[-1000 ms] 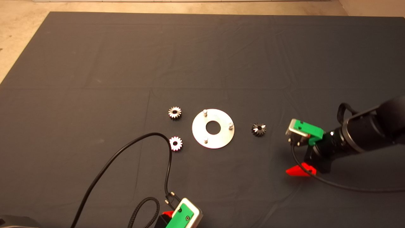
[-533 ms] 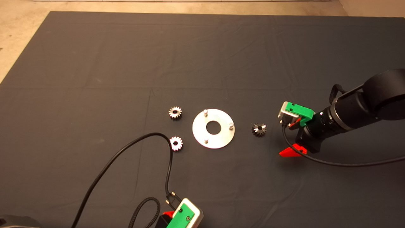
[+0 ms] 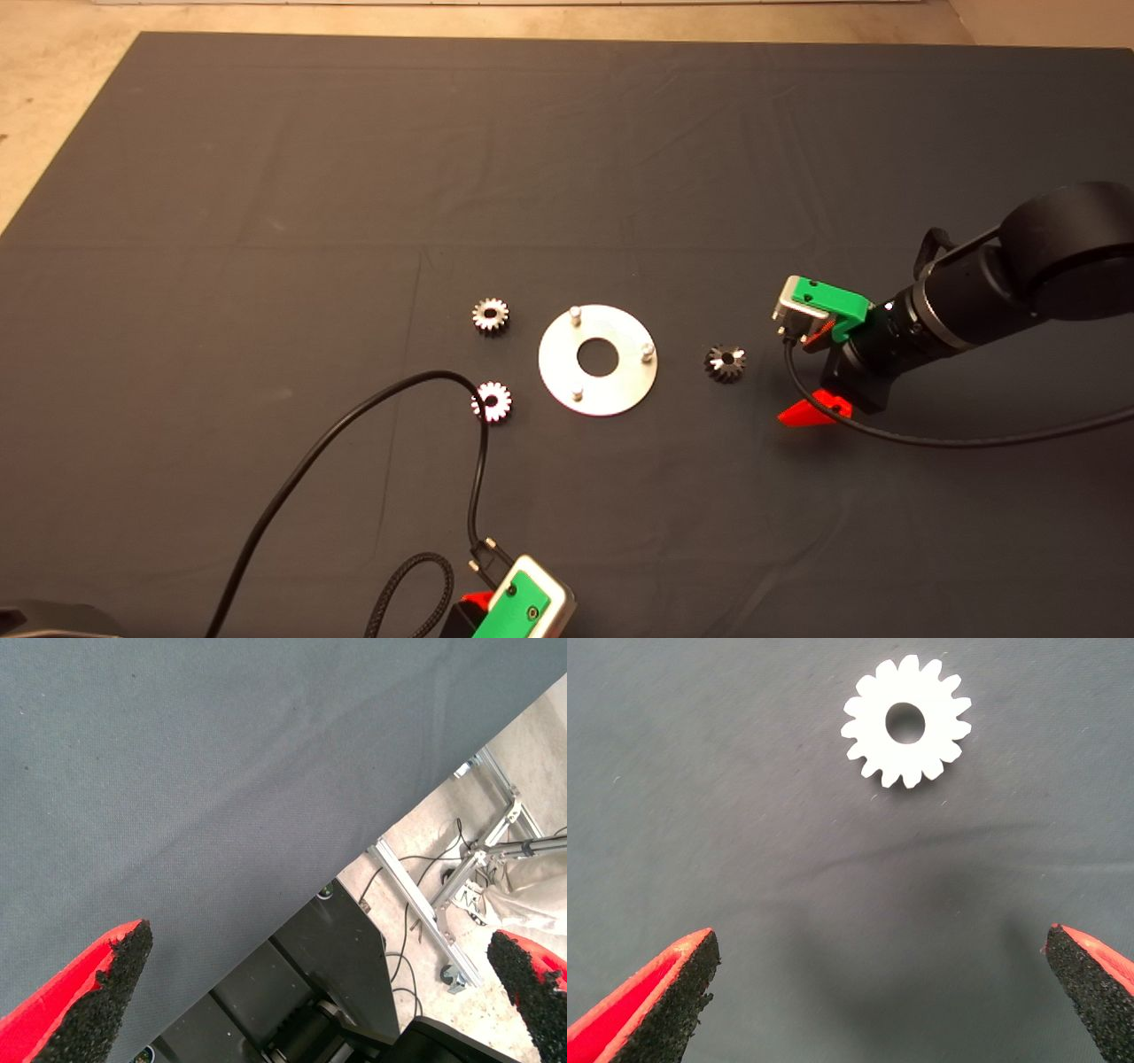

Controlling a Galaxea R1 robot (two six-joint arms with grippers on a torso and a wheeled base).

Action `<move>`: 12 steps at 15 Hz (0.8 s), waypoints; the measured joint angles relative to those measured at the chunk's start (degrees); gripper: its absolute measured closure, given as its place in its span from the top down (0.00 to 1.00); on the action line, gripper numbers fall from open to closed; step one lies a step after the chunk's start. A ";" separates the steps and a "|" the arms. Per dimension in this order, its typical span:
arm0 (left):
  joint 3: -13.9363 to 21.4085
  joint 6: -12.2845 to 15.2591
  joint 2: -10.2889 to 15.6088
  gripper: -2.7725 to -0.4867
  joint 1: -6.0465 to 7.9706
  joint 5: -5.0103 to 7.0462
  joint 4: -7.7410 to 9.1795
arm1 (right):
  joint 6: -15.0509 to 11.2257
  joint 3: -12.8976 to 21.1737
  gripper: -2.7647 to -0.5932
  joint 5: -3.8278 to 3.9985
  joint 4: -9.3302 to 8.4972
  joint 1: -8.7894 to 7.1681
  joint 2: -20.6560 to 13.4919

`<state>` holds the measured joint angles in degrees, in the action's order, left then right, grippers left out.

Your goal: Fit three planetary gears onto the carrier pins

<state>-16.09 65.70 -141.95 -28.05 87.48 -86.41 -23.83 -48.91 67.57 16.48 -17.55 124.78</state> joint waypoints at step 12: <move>0.00 0.01 -0.30 0.99 0.00 0.04 0.02 | 0.00 -4.20 0.98 -4.42 -0.01 0.59 5.40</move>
<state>-16.09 65.70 -142.25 -28.05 87.52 -86.38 -23.83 -53.11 63.15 16.47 -16.97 130.18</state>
